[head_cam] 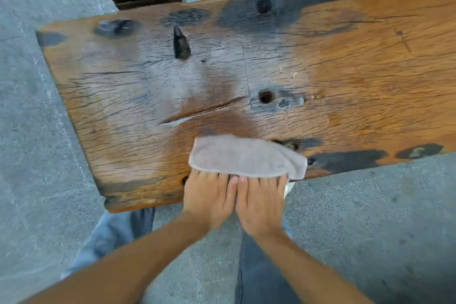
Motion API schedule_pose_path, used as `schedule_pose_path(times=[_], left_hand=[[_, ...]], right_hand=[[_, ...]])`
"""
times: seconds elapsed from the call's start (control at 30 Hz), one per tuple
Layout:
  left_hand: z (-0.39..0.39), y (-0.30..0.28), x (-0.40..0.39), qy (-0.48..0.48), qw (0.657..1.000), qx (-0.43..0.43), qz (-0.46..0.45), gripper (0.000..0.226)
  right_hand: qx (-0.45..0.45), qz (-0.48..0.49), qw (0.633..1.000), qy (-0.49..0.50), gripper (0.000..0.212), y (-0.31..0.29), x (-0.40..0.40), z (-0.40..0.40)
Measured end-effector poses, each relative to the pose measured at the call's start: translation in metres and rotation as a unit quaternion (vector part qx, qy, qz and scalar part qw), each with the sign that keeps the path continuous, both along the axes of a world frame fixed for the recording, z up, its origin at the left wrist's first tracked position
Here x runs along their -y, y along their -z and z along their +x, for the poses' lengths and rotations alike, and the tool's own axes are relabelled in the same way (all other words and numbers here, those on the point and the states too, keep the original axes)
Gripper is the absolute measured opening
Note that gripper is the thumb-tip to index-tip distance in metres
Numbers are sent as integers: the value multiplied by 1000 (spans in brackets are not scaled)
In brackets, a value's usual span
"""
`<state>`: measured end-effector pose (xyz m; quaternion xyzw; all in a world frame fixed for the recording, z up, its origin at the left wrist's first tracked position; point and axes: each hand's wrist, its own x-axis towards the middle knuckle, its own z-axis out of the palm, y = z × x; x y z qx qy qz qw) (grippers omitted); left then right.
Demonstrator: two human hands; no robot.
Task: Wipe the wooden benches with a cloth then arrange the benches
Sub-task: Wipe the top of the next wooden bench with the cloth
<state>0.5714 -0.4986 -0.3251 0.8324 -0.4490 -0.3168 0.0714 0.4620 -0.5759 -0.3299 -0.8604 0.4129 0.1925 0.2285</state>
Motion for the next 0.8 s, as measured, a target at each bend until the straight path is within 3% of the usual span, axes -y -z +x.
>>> schedule_pose_path(times=[0.1,0.2,0.3,0.37,0.5,0.63,0.7,0.8], left_hand=[[68,12,102,46,995,76,-54,38],[127,23,216,45,990,135,3,54],[141,23,271,16,986,162,30,66],[115,25,259,8,985,174,13,65],[13,18,158,33,992,125,5,62],[-80,6,74,73,993,69,68,60],[-101,1,67,59,989,60,125,58],[-102,3,83,18,986,92,135,62]], right_hand=[[40,-108,993,18,48,13,97,65],[19,-173,985,20,60,30,212,132],[23,-184,983,5,56,38,270,153],[24,-184,983,3,57,39,255,133],[27,-130,991,-13,52,21,161,22],[-44,-39,997,-56,46,7,88,-77],[-58,3,996,-64,43,3,77,-92],[7,-11,997,-70,43,7,113,-74]])
